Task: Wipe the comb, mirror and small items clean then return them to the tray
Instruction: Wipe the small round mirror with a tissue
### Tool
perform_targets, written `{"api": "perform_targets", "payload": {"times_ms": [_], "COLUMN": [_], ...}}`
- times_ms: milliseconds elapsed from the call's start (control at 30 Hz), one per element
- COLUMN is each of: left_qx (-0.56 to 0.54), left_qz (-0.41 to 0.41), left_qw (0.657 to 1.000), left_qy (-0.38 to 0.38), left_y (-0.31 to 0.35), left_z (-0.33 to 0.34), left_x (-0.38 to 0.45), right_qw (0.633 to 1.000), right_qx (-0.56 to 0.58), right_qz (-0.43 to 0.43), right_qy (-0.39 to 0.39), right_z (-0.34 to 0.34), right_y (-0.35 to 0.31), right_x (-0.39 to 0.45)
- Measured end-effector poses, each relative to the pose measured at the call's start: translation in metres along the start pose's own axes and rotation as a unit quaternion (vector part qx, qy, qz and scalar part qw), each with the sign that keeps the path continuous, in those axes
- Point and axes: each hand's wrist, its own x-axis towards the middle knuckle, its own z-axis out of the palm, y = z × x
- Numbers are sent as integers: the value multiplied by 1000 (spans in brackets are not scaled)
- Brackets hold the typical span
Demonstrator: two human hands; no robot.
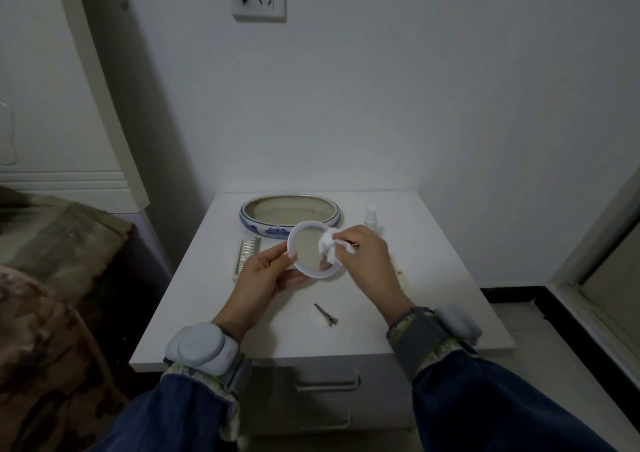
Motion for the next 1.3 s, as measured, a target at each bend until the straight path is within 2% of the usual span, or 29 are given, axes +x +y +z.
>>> {"api": "perform_targets", "payload": {"times_ms": [67,200,333,400,533,567,700,767,900,967,1033,1167,1233,1300], "left_qx": [14,66,68,69,58,53,38,30,11,3,-7,-18,-22,-17], "left_qz": [-3,-10,-23,-23,-14,-14,-18,-18,2,14,19,16,20,33], "left_qw": [1000,997,996,996,997,998,999,999,1000,1000,999,999,998,997], "left_qy": [-6,-36,-50,-54,-42,-38,-25,-21,9,26,39,46,51,61], "left_y": [0,-2,-2,-2,-1,0,1,1,3,4,5,4,5,6], "left_z": [1,4,3,4,4,4,2,2,3,3,2,3,4,4], "left_x": [-1,-5,-5,-5,-6,-5,-5,-4,-4,-4,-3,-2,-3,-4], "right_qw": [1000,995,999,999,995,995,998,997,993,989,994,999,999,989], "right_qx": [19,29,3,2,30,29,25,36,73,61,46,2,26,34], "right_qz": [-13,-64,-31,-16,-49,-50,6,16,-46,-66,-53,-1,-39,-85], "right_qy": [-6,-75,27,48,-81,-81,52,67,-78,-116,-86,33,-12,-120], "right_z": [1,11,7,6,9,9,1,-1,6,7,6,1,2,7], "right_y": [-4,-13,-4,-3,-11,-11,0,3,-7,-9,-6,3,-1,-8], "right_x": [-1,-8,0,1,-6,-6,2,2,-8,-8,-5,0,-3,-10]}}
